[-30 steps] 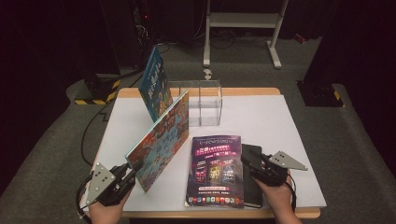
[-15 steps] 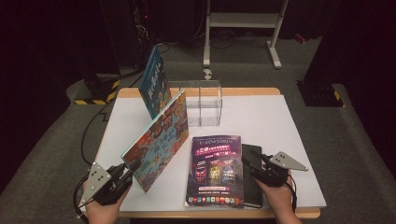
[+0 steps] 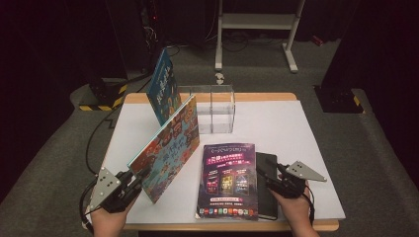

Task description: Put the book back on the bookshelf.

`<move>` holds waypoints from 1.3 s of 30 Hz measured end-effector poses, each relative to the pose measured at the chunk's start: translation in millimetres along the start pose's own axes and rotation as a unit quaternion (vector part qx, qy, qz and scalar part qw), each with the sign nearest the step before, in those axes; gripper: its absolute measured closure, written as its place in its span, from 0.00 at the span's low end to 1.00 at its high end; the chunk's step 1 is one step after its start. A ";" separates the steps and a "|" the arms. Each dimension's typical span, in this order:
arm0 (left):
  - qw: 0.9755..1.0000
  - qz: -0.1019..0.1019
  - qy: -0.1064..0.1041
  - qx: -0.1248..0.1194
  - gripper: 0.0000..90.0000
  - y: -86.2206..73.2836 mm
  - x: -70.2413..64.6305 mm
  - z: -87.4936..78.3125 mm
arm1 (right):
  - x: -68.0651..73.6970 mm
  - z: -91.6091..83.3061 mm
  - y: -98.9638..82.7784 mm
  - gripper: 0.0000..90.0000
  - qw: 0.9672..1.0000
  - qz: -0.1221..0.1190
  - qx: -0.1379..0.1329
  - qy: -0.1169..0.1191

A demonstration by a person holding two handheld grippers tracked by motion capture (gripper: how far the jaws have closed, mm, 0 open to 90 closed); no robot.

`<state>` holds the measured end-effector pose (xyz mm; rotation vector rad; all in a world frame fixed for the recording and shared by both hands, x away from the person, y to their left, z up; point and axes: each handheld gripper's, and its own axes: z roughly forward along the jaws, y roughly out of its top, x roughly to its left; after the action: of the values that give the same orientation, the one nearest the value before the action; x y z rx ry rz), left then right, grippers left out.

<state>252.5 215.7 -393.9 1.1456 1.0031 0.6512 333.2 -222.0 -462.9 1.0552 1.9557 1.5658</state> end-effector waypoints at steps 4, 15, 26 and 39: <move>1.000 -0.003 -0.001 0.002 0.87 1.8 1.1 5.9 | -0.6 -1.1 -0.1 0.54 1.000 0.000 -0.001 -0.001; 1.000 -0.010 -0.002 0.021 0.83 1.0 2.0 24.6 | -0.8 -1.8 -1.3 0.54 1.000 0.000 0.001 0.000; 1.000 -0.007 -0.002 0.006 0.79 1.4 -1.5 36.6 | -2.0 -2.5 -3.2 0.54 1.000 0.002 0.004 0.000; 1.000 0.010 -0.009 0.000 0.90 -0.8 -8.4 38.3 | -1.6 -2.3 -3.8 0.54 1.000 0.005 0.004 0.002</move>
<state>283.2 191.8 -388.9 1.1607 0.9766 0.6559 331.4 -225.0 -466.0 1.0668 1.9633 1.5673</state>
